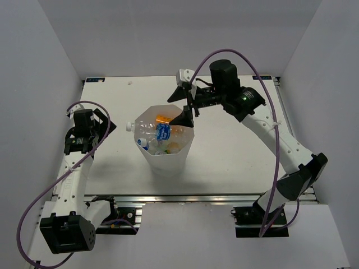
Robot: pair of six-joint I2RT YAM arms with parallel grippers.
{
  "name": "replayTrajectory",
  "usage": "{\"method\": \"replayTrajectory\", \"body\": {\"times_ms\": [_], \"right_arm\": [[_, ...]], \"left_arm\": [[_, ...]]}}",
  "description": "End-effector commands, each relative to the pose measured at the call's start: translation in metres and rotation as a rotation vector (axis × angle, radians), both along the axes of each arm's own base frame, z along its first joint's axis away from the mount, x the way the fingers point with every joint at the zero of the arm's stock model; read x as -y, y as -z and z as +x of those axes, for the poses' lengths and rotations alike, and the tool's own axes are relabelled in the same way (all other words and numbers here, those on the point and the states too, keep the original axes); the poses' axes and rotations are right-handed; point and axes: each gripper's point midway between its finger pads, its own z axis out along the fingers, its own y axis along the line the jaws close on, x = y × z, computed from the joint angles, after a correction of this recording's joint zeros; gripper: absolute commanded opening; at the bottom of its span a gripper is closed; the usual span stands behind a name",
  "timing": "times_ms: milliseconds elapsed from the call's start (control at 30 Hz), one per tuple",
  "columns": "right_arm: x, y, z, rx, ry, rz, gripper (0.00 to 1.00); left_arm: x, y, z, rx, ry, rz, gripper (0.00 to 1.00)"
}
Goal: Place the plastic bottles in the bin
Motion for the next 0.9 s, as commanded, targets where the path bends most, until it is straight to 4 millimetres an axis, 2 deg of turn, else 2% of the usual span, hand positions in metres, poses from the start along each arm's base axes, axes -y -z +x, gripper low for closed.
{"method": "replayTrajectory", "body": {"times_ms": [0,100,167,200,233,267,300,333,367,433,467,500,533,567,600,633,667,700,733,767,833,867], "right_arm": [[0.013,-0.033,-0.031,0.070,-0.091,0.070,0.89],[0.015,-0.040,-0.035,0.091,-0.098,0.089,0.89],[0.015,-0.050,-0.021,0.099,-0.008,0.115,0.89],[0.017,-0.053,-0.012,0.102,0.046,0.124,0.89],[0.022,-0.056,0.006,0.108,0.142,0.130,0.89],[0.033,-0.068,0.030,0.080,0.241,0.177,0.89],[0.043,-0.068,0.047,0.050,0.315,0.193,0.89],[0.056,-0.069,0.069,0.026,0.415,0.209,0.89],[0.082,-0.071,0.097,-0.031,0.543,0.233,0.89],[0.130,-0.054,0.143,-0.110,0.801,0.238,0.89],[0.146,-0.044,0.152,-0.165,0.889,0.243,0.89],[0.161,-0.042,0.154,-0.212,0.978,0.277,0.89],[0.188,-0.006,0.168,-0.243,1.157,0.247,0.89],[0.206,-0.004,0.162,-0.229,1.244,0.273,0.89],[0.230,0.002,0.168,-0.215,1.392,0.318,0.89],[0.233,0.051,0.161,-0.261,1.409,0.243,0.89],[0.253,0.051,0.151,-0.245,1.500,0.287,0.89],[0.268,0.064,0.147,-0.250,1.581,0.295,0.89],[0.272,0.075,0.141,-0.281,1.608,0.325,0.89],[0.280,0.102,0.128,-0.302,1.636,0.294,0.89],[0.287,0.119,0.119,-0.308,1.667,0.287,0.89],[0.289,0.135,0.114,-0.331,1.681,0.265,0.89]], "left_arm": [[-0.002,-0.014,-0.001,0.029,-0.002,0.017,0.98],[-0.003,-0.014,0.000,0.031,-0.006,0.020,0.98],[-0.004,-0.015,-0.001,0.029,-0.017,0.017,0.98],[-0.004,-0.016,0.000,0.026,-0.017,0.017,0.98],[-0.005,-0.015,0.000,0.021,-0.024,0.015,0.98],[-0.008,-0.014,-0.001,0.016,-0.038,0.024,0.98],[-0.009,-0.014,-0.001,0.013,-0.047,0.027,0.98],[-0.011,-0.012,-0.001,0.007,-0.057,0.031,0.98],[-0.014,-0.011,-0.001,0.000,-0.075,0.041,0.98],[-0.017,-0.012,0.000,-0.005,-0.088,0.051,0.98],[-0.019,-0.013,0.000,-0.007,-0.096,0.056,0.98],[-0.021,-0.013,0.000,-0.006,-0.106,0.063,0.98],[-0.023,-0.014,0.000,-0.003,-0.119,0.066,0.98],[-0.028,-0.015,-0.001,-0.001,-0.141,0.084,0.98],[-0.030,-0.017,-0.002,0.005,-0.152,0.090,0.98],[-0.033,-0.019,-0.003,0.010,-0.164,0.100,0.98],[-0.035,-0.020,-0.004,0.013,-0.173,0.108,0.98],[-0.038,-0.022,-0.005,0.017,-0.187,0.118,0.98],[-0.039,-0.023,-0.006,0.020,-0.191,0.125,0.98],[-0.040,-0.027,-0.006,0.032,-0.195,0.129,0.98],[-0.041,-0.031,-0.006,0.047,-0.199,0.138,0.98],[-0.042,-0.035,-0.006,0.063,-0.203,0.139,0.98]]}}
